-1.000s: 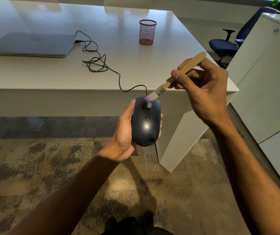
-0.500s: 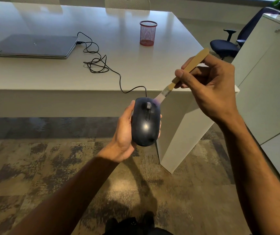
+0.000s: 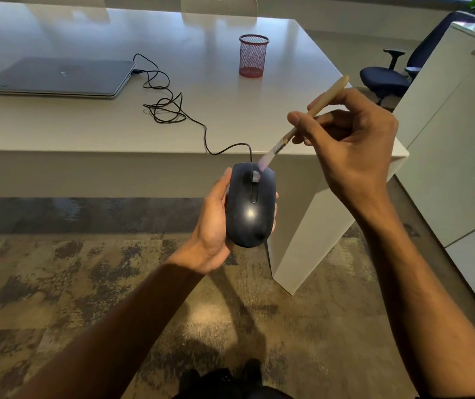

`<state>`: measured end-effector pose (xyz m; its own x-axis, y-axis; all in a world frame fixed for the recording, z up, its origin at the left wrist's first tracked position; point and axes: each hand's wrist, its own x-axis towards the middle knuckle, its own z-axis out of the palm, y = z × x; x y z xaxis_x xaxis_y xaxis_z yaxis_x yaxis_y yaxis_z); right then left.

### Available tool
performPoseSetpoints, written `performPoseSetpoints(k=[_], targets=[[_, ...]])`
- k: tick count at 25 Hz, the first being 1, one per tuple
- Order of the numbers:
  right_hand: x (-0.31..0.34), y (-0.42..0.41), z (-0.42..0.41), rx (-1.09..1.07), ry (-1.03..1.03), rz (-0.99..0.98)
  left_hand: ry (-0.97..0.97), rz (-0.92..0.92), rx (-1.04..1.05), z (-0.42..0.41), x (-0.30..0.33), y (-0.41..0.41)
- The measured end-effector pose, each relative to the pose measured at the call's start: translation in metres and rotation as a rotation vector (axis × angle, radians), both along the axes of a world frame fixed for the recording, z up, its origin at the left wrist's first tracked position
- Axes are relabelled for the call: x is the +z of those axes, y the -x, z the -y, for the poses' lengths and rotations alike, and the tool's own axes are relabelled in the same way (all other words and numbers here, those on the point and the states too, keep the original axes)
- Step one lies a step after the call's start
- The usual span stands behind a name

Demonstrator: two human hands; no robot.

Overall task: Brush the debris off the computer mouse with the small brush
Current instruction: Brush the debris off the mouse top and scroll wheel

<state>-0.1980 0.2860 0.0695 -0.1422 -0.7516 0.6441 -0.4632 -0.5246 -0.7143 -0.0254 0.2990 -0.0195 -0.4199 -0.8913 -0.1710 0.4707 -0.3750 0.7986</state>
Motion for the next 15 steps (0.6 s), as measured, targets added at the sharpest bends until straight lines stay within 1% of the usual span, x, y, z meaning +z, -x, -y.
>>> performPoseSetpoints(k=[2, 4, 6, 8, 11, 15], targets=[[0.0004, 0.0017, 0.001, 0.024, 0.04, 0.03, -0.006, -0.019, -0.002, 0.0008, 0.0006, -0.0006], [0.0023, 0.0041, -0.0014, 0.111, 0.036, 0.05, -0.007, -0.04, 0.0, 0.0022, 0.0012, -0.0012], [0.002, 0.004, -0.0037, 0.155, 0.01, 0.012, 0.002, -0.042, 0.001, 0.0026, 0.001, -0.0011], [-0.0006, 0.0027, -0.0024, 0.107, 0.012, -0.029, 0.003, -0.035, -0.001, 0.0019, 0.0005, -0.0002], [-0.0033, 0.0017, 0.0017, 0.03, 0.067, -0.02, 0.005, -0.043, -0.017, 0.0009, 0.0018, 0.0004], [-0.0019, 0.0011, -0.001, 0.055, 0.097, -0.026, -0.002, -0.048, -0.013, 0.0049, -0.0005, 0.0009]])
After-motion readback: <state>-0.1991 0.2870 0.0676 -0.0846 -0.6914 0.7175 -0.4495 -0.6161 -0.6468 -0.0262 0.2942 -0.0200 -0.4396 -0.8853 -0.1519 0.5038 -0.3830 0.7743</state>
